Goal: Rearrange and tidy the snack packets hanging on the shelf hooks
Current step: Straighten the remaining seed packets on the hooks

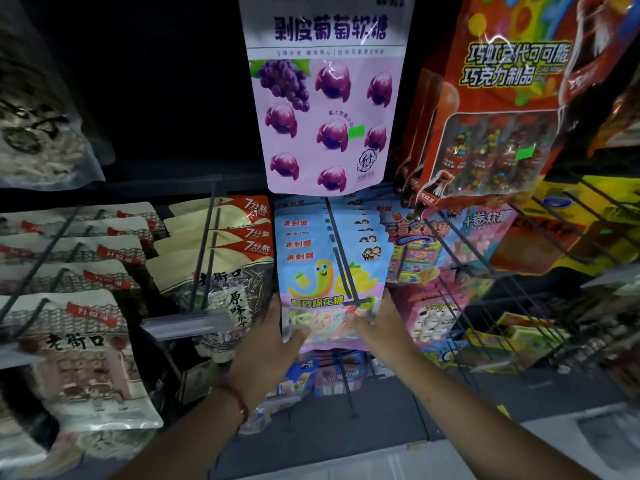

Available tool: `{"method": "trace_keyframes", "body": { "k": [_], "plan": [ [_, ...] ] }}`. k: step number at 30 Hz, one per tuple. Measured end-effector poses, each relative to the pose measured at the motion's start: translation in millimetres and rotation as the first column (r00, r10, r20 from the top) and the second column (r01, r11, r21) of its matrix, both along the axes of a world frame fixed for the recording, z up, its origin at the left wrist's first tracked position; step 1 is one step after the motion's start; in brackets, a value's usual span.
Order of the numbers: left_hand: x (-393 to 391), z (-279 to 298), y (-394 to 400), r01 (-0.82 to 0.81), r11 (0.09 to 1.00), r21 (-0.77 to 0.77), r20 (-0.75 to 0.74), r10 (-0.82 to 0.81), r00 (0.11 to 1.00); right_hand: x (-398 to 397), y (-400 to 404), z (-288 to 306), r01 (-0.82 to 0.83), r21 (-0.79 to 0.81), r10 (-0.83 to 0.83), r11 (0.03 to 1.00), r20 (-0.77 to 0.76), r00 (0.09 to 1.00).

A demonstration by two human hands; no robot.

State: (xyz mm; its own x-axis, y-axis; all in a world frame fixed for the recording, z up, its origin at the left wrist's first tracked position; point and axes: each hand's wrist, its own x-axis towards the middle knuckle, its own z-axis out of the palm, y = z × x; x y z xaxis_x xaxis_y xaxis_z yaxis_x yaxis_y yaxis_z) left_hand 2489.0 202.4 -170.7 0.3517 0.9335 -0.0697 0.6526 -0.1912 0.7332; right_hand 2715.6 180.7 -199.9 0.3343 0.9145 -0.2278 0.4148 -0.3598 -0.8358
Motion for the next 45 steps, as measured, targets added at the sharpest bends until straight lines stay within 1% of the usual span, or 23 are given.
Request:
{"method": "trace_keyframes", "body": {
  "k": [1, 2, 3, 4, 5, 7, 8, 10, 12, 13, 15, 19, 21, 24, 27, 29, 32, 34, 37, 39, 42, 45],
  "plan": [
    [-7.5, 0.2, -3.4, 0.045, 0.996, 0.071, -0.178, -0.031, 0.984, 3.9, -3.3, -2.7, -0.015, -0.022, 0.016, 1.000, 0.068, 0.998],
    [-14.3, 1.7, -8.3, 0.090, 0.985, 0.145, -0.339, -0.036, 0.940, 6.4, -8.0, -1.3, -0.021, -0.031, 0.024, 0.999, 0.126, 0.992],
    [-20.6, 2.4, -13.4, 0.122, 0.967, 0.225, -0.433, -0.013, 0.901, 6.8, -14.8, 3.2, -0.022, -0.028, 0.027, 0.999, 0.179, 0.983],
    [-26.7, 2.2, -17.3, 0.148, 0.942, 0.302, -0.461, 0.008, 0.887, 5.1, -22.6, 8.5, -0.019, -0.026, 0.025, 0.999, 0.217, 0.976],
    [-33.3, 2.1, -20.5, 0.165, 0.918, 0.362, -0.452, 0.017, 0.892, 0.0, -33.0, 17.4, -0.027, -0.020, 0.031, 0.999, 0.252, 0.967],
    [-48.8, -6.0, -23.1, 0.210, 0.873, 0.440, -0.441, 0.007, 0.898, -8.0, -52.4, 21.6, -0.038, -0.025, 0.044, 0.999, 0.354, 0.934],
    [-56.7, -10.4, -24.3, 0.252, 0.855, 0.453, -0.463, -0.015, 0.886, -13.1, -61.3, 24.4, -0.065, -0.017, 0.066, 0.998, 0.419, 0.906],
    [-72.3, -14.9, -27.2, 0.345, 0.817, 0.462, -0.530, -0.058, 0.846, -25.0, -78.1, 23.2, -0.163, 0.000, 0.136, 0.987, 0.559, 0.818],
    [-88.8, -20.3, -29.9, 0.403, 0.800, 0.444, -0.594, -0.073, 0.801, -36.3, -91.6, 20.5, -0.287, -0.032, 0.230, 0.958, 0.686, 0.690],
    [-97.5, -23.2, -31.0, 0.418, 0.800, 0.430, -0.618, -0.077, 0.783, -42.1, -96.3, 20.7, -0.332, -0.053, 0.266, 0.942, 0.723, 0.638],
    [-113.1, -29.5, -34.3, 0.425, 0.816, 0.391, -0.662, -0.071, 0.746, -51.5, -101.7, 21.0, -0.382, -0.139, 0.349, 0.914, 0.751, 0.561],
    [-128.1, -34.4, -52.7, 0.401, 0.857, 0.323, -0.734, -0.041, 0.678, -61.0, -103.5, 21.0, -0.423, -0.261, 0.464, 0.868, 0.729, 0.503],
    [-129.5, -36.1, -68.5, 0.377, 0.882, 0.284, -0.764, -0.030, 0.645, -64.7, -108.0, 17.9, -0.447, -0.282, 0.498, 0.849, 0.711, 0.496],
    [-130.8, -43.3, -95.0, 0.338, 0.910, 0.240, -0.782, -0.025, 0.622, -69.4, -123.0, 10.1, -0.472, -0.292, 0.529, 0.832, 0.673, 0.516],
    [-124.4, -58.1, -121.1, 0.330, 0.909, 0.256, -0.765, -0.018, 0.643, -71.9, -138.3, -4.9, -0.501, -0.298, 0.560, 0.813, 0.636, 0.531],
    [-116.3, -73.6, -132.3, 0.334, 0.899, 0.282, -0.756, -0.006, 0.654, -76.2, -145.9, -20.8, -0.515, -0.309, 0.579, 0.799, 0.626, 0.523],
    [-107.1, -108.1, -134.3, 0.372, 0.872, 0.318, -0.754, -0.006, 0.657, -86.5, -149.2, -53.1, -0.537, -0.320, 0.598, 0.780, 0.635, 0.490],
    [-106.4, -138.5, -126.2, 0.356, 0.867, 0.349, -0.743, 0.025, 0.668, -91.9, -144.6, -81.0, -0.542, -0.298, 0.591, 0.785, 0.623, 0.513],
    [-105.0, -182.9, -110.4, 0.288, 0.867, 0.407, -0.697, 0.091, 0.711, -98.4, -131.8, -125.6, -0.532, -0.247, 0.556, 0.810, 0.611, 0.563],
    [-102.9, -209.8, -96.7, 0.281, 0.826, 0.488, -0.665, 0.143, 0.733, -103.8, -119.3, -156.7, -0.520, -0.178, 0.504, 0.835, 0.625, 0.596],
    [-98.9, -247.3, -70.7, 0.312, 0.718, 0.623, -0.625, 0.217, 0.750, -111.7, -96.3, -204.1, -0.479, -0.014, 0.365, 0.878, 0.667, 0.650],
    [-95.2, -285.6, -47.0, 0.250, 0.611, 0.751, -0.522, 0.318, 0.792, -116.5, -76.8, -248.4, -0.460, 0.169, 0.211, 0.872, 0.717, 0.664]
  ]
}}
